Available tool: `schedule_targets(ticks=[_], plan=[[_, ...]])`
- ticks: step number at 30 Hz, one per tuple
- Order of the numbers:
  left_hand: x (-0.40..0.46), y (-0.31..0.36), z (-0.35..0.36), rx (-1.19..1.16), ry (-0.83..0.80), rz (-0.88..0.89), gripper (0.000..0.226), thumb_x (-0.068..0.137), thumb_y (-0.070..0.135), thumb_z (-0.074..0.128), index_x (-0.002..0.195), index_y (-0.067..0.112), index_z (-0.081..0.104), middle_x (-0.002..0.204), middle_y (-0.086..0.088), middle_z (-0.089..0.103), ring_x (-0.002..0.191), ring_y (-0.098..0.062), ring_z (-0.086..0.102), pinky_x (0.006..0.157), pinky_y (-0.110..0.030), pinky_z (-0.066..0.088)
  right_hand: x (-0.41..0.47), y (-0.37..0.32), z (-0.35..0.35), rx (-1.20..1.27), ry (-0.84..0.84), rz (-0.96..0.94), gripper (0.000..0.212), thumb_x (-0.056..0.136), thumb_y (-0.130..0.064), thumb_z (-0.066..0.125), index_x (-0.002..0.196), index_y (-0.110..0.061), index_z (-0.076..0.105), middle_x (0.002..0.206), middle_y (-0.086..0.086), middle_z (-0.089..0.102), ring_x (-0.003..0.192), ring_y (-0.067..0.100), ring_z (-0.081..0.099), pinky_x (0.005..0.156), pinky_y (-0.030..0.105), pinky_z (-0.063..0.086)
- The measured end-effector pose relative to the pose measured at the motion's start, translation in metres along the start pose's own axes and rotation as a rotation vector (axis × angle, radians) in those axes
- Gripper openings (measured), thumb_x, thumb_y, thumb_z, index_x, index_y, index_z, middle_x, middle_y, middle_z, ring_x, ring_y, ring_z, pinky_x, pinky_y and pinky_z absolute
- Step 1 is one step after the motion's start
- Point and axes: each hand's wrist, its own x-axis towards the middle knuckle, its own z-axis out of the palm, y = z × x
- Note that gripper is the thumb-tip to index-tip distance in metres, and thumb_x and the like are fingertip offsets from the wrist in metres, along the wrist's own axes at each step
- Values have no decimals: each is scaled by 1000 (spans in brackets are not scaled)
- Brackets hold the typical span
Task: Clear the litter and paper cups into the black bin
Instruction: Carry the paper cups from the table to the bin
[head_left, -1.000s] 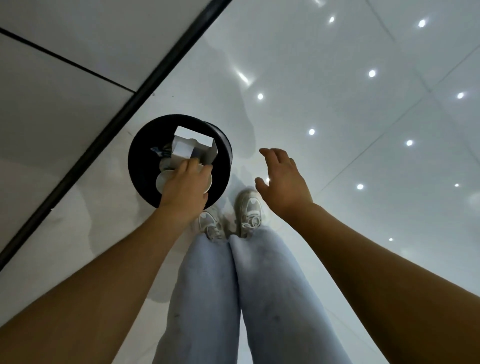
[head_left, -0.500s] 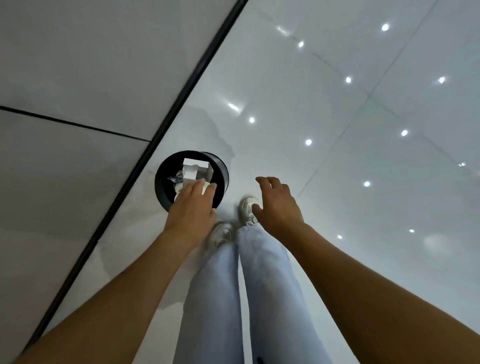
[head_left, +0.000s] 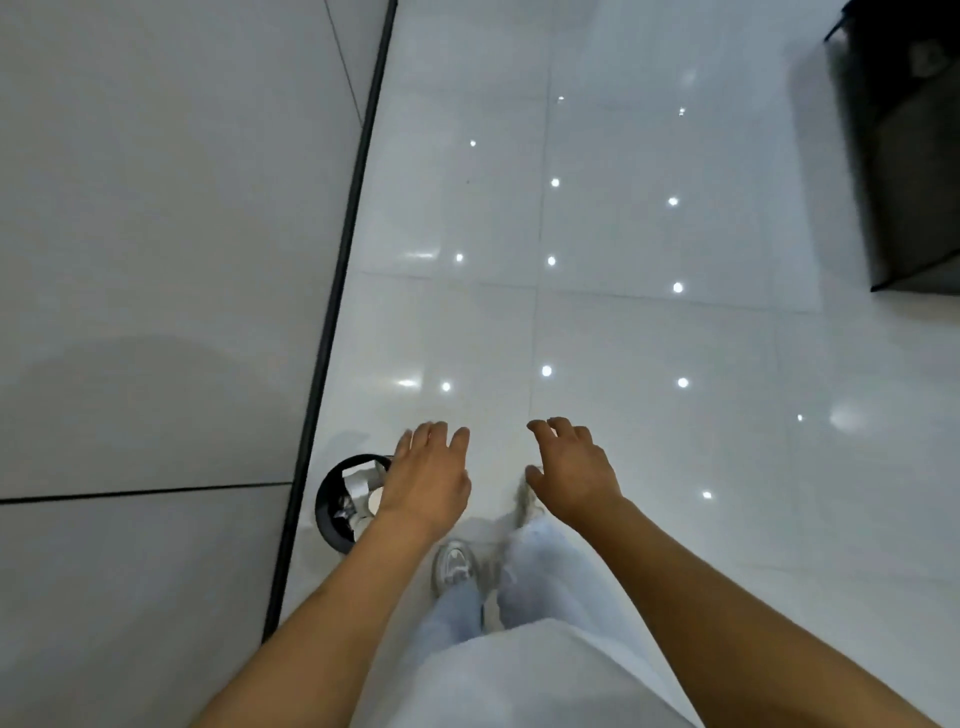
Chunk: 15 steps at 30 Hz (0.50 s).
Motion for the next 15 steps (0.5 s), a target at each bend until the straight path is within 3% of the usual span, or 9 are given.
schedule_targets(ticks=[7, 15], plan=[[21, 104, -55, 82, 28, 197, 48, 97, 26, 39, 143, 16, 31, 138, -6, 44, 128, -23, 38, 113, -33, 25, -51, 93, -62, 142, 142, 188, 58, 93, -31, 53, 146, -20, 31, 146, 5, 38, 125, 27, 42, 96, 36, 45], [103, 301, -90, 149, 76, 429, 51, 97, 27, 42, 145, 18, 31, 142, -5, 42, 131, -21, 38, 111, -30, 26, -71, 263, -129, 279, 276, 362, 57, 93, -33, 53, 145, -21, 32, 146, 5, 38, 126, 26, 41, 97, 37, 42]])
